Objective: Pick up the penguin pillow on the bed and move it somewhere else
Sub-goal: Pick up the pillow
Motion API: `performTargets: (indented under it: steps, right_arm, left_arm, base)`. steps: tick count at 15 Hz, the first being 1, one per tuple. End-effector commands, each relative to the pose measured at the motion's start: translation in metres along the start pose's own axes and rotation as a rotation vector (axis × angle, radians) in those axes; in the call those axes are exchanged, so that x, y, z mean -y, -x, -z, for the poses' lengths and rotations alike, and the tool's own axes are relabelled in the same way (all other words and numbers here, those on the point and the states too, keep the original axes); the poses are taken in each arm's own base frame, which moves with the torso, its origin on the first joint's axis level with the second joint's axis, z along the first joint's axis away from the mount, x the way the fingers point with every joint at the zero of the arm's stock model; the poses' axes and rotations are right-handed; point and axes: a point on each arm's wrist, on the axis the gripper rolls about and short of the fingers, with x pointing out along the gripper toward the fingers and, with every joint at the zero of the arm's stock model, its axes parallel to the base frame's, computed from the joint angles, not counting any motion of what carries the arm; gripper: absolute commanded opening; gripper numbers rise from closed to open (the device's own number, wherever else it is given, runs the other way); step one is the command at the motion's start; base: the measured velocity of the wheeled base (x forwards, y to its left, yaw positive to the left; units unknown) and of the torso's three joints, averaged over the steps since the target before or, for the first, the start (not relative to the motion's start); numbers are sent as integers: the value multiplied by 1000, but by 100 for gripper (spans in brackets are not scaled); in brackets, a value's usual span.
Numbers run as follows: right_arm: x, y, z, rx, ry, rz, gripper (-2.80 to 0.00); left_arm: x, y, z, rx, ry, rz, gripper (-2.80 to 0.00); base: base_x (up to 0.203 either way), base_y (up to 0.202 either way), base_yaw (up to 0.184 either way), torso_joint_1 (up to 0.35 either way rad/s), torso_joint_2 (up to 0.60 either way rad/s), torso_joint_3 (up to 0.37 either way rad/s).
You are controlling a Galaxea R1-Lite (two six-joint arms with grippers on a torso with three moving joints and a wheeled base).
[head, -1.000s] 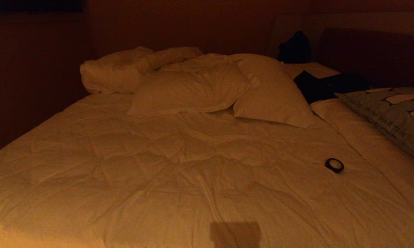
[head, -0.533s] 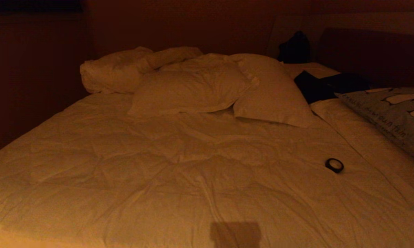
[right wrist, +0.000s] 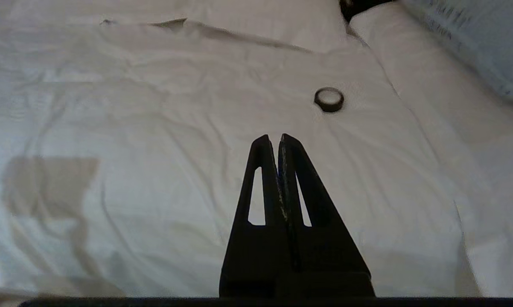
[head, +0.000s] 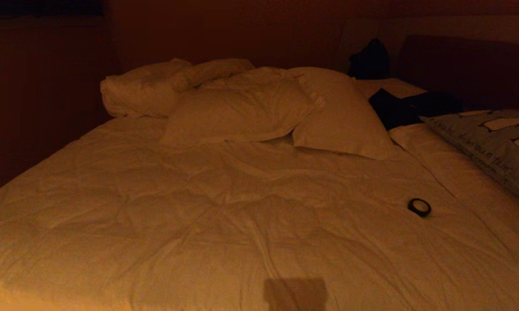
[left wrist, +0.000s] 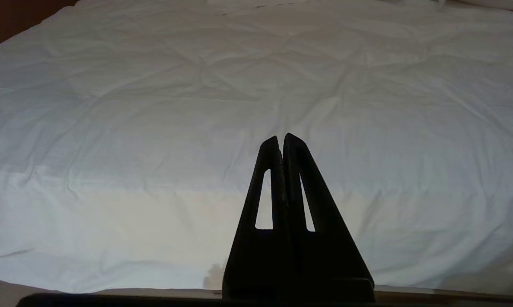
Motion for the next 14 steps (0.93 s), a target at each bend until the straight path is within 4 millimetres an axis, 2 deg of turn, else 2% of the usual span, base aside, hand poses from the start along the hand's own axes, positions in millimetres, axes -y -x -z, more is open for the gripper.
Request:
performTargets:
  steps: [1, 6, 9, 14]
  right_arm:
    - [0, -1, 1, 21, 11, -4, -280]
    - [0, -1, 3, -3, -3, 11, -280]
    - [0, 0, 14, -116, -8, 43, -280]
    - [0, 0, 14, -105, -19, 44, -280]
  left_arm:
    - [0, 0, 1, -3, 0, 0, -280]
    - [0, 0, 1, -3, 0, 0, -280]
    - [0, 0, 1, -3, 0, -1, -280]
    - [0, 0, 1, -3, 0, 0, -280]
  base:
    - [0, 0, 0, 0, 0, 0]
    - [0, 0, 0, 0, 0, 0]
    - [0, 0, 0, 0, 0, 0]
    - [0, 0, 0, 0, 0, 0]
